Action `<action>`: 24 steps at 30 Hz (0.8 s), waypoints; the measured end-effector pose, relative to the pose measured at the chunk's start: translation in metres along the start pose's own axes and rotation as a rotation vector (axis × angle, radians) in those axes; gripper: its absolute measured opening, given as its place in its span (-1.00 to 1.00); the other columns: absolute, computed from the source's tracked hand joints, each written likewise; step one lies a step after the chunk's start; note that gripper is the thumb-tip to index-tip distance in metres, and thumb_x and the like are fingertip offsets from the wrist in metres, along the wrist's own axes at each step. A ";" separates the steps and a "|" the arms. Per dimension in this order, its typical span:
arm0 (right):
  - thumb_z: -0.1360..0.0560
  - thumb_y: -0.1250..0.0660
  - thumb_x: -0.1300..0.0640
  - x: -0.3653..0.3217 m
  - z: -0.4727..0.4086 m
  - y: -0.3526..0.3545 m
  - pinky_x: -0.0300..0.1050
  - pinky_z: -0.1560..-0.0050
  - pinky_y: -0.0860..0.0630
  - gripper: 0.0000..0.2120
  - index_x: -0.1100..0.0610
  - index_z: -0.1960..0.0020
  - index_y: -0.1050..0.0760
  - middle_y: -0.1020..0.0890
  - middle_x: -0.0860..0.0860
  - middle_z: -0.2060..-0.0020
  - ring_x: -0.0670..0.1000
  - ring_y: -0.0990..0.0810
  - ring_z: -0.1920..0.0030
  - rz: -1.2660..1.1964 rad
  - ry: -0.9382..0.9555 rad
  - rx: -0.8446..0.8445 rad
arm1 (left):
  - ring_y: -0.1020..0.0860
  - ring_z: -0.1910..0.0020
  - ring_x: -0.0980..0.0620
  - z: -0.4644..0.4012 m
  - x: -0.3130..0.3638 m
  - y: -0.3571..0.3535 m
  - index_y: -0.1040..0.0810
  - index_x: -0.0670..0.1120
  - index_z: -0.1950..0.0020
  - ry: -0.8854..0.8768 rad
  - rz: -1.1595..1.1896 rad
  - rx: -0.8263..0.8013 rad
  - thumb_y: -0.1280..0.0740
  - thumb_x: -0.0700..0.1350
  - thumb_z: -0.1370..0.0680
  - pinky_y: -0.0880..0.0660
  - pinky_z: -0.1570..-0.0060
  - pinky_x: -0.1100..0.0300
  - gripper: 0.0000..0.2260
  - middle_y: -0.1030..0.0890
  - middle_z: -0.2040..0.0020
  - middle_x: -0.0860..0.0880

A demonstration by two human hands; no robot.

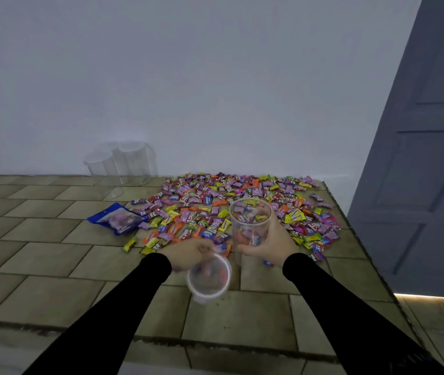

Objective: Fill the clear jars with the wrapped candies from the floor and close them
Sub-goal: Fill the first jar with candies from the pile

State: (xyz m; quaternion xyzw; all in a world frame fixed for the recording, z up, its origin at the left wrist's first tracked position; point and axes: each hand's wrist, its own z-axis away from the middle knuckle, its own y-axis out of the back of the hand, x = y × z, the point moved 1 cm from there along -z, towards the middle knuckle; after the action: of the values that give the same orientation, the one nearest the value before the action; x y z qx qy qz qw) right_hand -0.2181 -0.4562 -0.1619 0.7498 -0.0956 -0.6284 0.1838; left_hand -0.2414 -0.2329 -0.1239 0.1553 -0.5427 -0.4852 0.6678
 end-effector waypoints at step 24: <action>-0.13 -0.64 -0.10 -0.007 0.011 0.001 -0.14 -0.21 -0.47 -0.13 -0.15 -0.27 -0.20 -0.55 -0.14 -0.11 -0.18 -0.54 -0.13 0.050 -0.056 -0.009 | -0.52 -0.08 0.02 -0.016 0.000 -0.027 -0.60 0.08 -0.14 -0.030 -0.570 0.218 -0.30 -0.09 -0.50 -0.43 -0.07 0.14 -0.76 -0.54 -0.11 0.06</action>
State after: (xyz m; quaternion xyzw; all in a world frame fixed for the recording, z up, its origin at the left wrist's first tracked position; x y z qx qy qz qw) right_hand -0.2304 -0.4560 -0.1572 0.7284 -0.1166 -0.6448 0.2003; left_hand -0.2407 -0.2512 -0.1496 0.3648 -0.5361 -0.5940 0.4762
